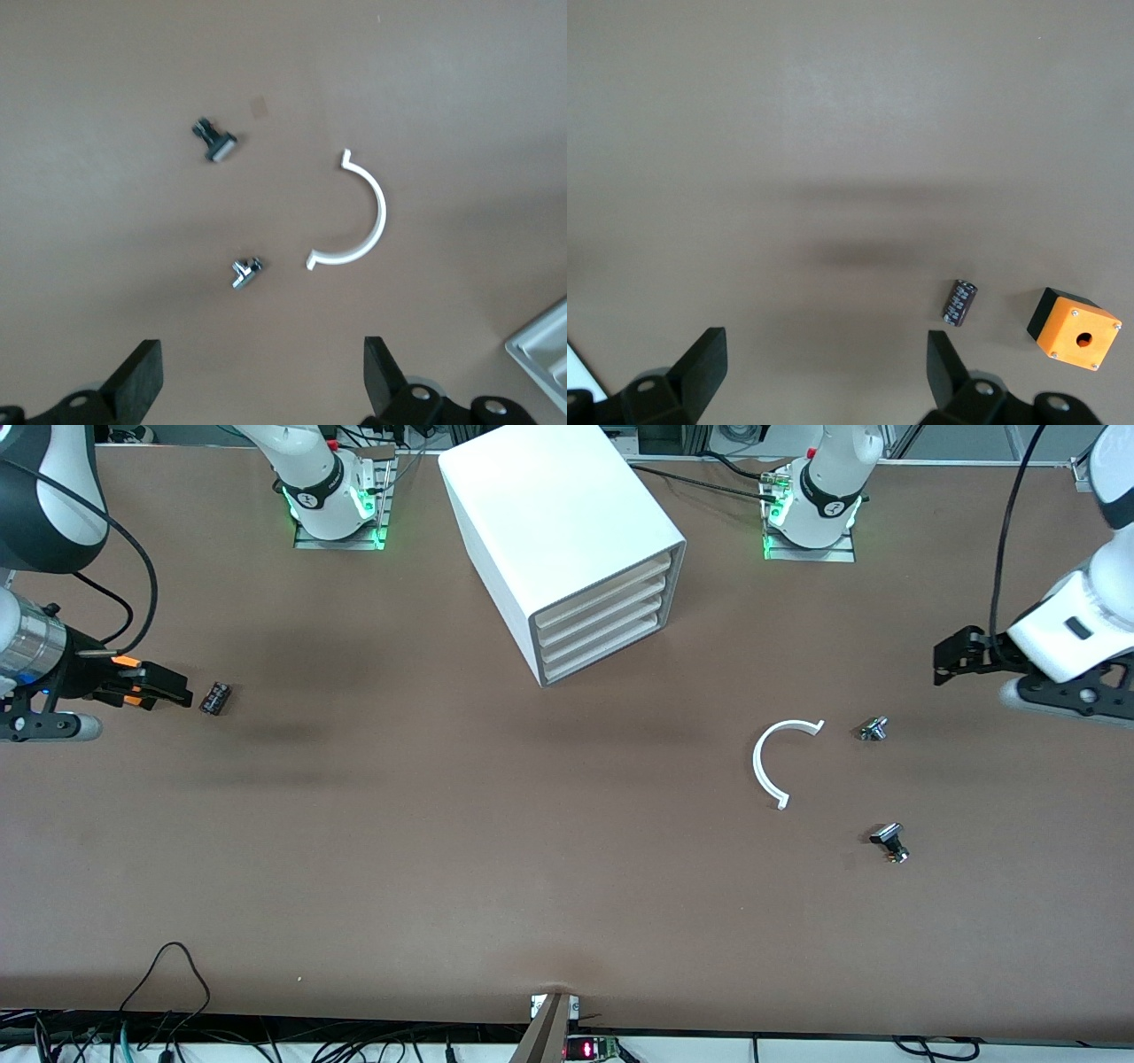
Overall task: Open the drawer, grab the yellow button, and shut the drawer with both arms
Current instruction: 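Reach the left gripper to the handle of the white drawer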
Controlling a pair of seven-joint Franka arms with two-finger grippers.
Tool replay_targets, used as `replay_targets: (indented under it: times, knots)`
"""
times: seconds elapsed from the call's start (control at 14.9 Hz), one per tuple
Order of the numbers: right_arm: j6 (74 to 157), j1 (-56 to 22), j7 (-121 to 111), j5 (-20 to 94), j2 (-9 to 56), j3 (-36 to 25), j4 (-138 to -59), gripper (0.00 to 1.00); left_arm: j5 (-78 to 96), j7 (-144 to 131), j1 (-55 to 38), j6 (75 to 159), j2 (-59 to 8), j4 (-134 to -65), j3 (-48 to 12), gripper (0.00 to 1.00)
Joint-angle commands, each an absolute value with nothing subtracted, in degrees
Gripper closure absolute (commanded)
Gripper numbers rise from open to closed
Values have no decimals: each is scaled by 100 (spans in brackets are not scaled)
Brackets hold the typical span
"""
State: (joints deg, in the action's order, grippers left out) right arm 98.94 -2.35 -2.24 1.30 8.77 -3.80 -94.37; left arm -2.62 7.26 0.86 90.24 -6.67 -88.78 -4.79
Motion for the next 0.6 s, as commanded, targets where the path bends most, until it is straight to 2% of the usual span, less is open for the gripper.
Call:
replay_targets:
  times: [0.0, 0.27, 0.54]
  knots:
    - [9931, -429, -447, 88, 948, -290, -9466, 0, -80, 765, 88, 8702, -1079, -8780, -492, 0]
    - [9967, -475, -913, 132, 984, -281, -9448, 0, 772, 791, 185, 8403, -1379, -8885, -475, 0]
    - [9932, -650, -1309, 167, 1072, -264, -9168, 0, 2341, 800, 176, 8279, -1599, -9595, -483, 0]
